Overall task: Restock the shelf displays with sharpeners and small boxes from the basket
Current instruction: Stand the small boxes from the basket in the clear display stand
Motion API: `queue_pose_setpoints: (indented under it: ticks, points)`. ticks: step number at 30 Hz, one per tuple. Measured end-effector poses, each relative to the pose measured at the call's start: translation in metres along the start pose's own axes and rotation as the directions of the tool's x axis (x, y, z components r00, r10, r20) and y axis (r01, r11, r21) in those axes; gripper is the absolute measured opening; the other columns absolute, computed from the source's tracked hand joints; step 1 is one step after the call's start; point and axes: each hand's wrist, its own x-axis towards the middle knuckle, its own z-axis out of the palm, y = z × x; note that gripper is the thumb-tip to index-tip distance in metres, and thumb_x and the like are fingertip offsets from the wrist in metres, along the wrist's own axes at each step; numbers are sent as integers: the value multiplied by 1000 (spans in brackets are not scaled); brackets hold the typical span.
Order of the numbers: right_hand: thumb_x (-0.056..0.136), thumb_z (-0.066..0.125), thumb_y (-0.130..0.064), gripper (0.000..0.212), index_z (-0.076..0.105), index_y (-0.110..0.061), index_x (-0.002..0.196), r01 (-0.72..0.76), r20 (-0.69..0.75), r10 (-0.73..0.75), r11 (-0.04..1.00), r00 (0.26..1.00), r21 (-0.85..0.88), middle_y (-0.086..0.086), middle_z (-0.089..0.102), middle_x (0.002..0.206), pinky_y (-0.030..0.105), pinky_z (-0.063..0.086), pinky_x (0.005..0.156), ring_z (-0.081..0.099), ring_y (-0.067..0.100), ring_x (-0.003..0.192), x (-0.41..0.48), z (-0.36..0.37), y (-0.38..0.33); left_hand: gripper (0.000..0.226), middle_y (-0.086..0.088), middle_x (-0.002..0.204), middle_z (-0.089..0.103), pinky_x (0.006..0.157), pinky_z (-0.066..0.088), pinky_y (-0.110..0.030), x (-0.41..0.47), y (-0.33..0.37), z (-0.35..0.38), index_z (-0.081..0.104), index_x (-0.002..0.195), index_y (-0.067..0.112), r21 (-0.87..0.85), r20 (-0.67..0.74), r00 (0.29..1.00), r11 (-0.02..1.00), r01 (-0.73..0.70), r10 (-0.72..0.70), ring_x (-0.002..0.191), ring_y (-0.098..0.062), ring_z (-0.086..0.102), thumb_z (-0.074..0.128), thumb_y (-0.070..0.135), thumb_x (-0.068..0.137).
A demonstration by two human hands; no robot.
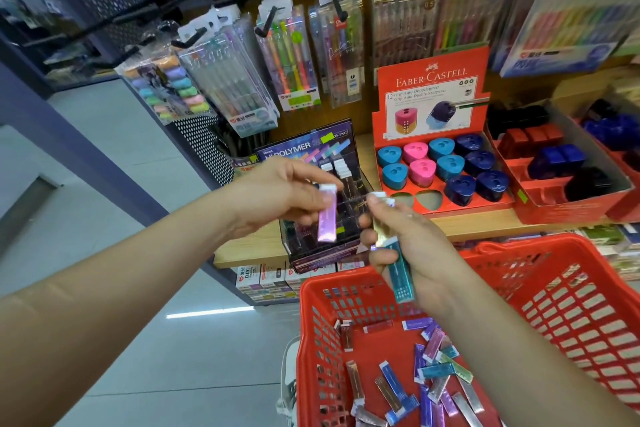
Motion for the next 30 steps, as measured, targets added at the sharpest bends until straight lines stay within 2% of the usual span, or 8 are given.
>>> queue_pose_setpoints:
  ticks: [4, 6, 10, 17, 20, 23, 26, 30]
  points:
    - [92, 59, -17, 13, 53, -8, 85, -90, -93, 129, 936, 987, 342, 5, 50, 74, 13, 34, 34, 45, 10, 59, 6, -12, -7, 12, -14, 73, 72, 76, 60, -37, 8, -14, -20, 66, 98, 4, 159, -308, 946, 986, -50, 97, 69, -21, 71, 68, 4, 86]
    - [89, 53, -9, 8, 49, -8, 82, -74, -113, 131, 911, 985, 405, 6, 48, 76, 13, 35, 38, 45, 11, 62, 7, -18, -10, 6, -13, 74, 73, 81, 58, -42, 11, -27, -21, 66, 90, 11, 287, -331, 934, 957, -35, 133, 72, -22, 73, 68, 8, 87]
    - [78, 40, 3, 18, 47, -9, 88, -20, -140, 98, 878, 985, 479, 8, 46, 88, 17, 36, 54, 45, 13, 68, 9, -26, -11, 6, 2, 77, 71, 82, 55, -33, 14, -41, -17, 67, 89, 19, 587, -334, 907, 809, -11, 255, 75, -12, 68, 71, 17, 85]
    - [81, 27, 14, 28, 46, -5, 88, -16, -161, 96, 898, 982, 439, 10, 46, 85, 21, 40, 61, 48, 14, 68, 11, -27, -11, 19, 0, 94, 71, 85, 51, -28, 15, -45, -13, 73, 103, 15, 790, -287, 882, 612, -3, 374, 85, -13, 63, 69, 24, 87]
    - [85, 27, 18, 27, 46, -1, 88, -4, -132, 70, 897, 989, 443, 15, 47, 87, 23, 52, 66, 52, 18, 73, 8, -22, -12, 23, -2, 97, 72, 86, 50, -28, 15, -40, -14, 73, 106, 14, 817, -254, 900, 577, 2, 356, 88, -15, 65, 70, 25, 86]
    - [88, 32, 20, 25, 49, 6, 97, 7, -137, 56, 907, 989, 421, 22, 53, 109, 44, 58, 80, 62, 32, 97, 8, -21, -11, 25, -3, 103, 73, 87, 50, -29, 16, -37, -18, 72, 109, 13, 868, -200, 919, 496, 5, 339, 92, -17, 66, 68, 26, 88]
    - [88, 34, 23, 37, 49, 4, 117, -5, -121, 55, 924, 991, 381, 27, 55, 122, 50, 57, 76, 59, 44, 112, 8, -19, -9, 26, -2, 103, 72, 87, 50, -31, 18, -42, -21, 71, 110, 15, 896, -188, 923, 444, 20, 337, 93, -18, 66, 66, 29, 89]
    - [89, 40, 21, 46, 51, -6, 125, -20, -65, 41, 957, 997, 290, 25, 65, 114, 41, 61, 62, 72, 40, 86, 9, -16, -4, 21, 1, 101, 70, 79, 53, -37, 21, -54, -13, 68, 107, 21, 948, -139, 927, 317, 22, 349, 93, -21, 63, 59, 33, 92]
